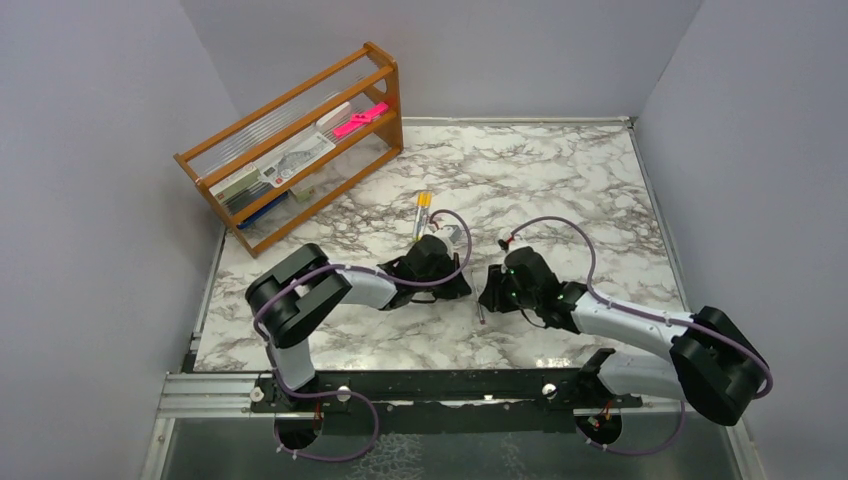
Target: Insert the pens into the pen caps
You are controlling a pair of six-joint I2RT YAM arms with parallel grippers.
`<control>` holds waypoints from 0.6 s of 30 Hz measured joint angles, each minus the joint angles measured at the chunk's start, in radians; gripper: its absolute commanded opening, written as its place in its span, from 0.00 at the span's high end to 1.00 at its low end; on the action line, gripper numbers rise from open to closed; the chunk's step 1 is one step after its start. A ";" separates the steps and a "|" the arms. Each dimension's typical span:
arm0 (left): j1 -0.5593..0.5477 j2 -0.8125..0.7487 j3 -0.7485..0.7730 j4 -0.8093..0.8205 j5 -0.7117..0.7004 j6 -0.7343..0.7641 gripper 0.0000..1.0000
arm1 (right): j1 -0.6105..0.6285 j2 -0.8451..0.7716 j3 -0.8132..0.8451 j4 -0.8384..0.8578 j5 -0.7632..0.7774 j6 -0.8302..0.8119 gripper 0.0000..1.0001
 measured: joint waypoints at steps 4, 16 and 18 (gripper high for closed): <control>0.002 -0.089 -0.042 -0.031 -0.005 0.011 0.91 | 0.000 -0.008 0.041 -0.023 0.004 -0.009 0.61; 0.013 -0.518 -0.190 -0.067 -0.214 0.082 0.47 | 0.030 0.121 0.141 -0.074 0.063 -0.008 0.62; 0.016 -0.560 -0.215 -0.074 -0.254 0.088 0.47 | 0.040 0.141 0.141 -0.093 0.072 -0.007 0.62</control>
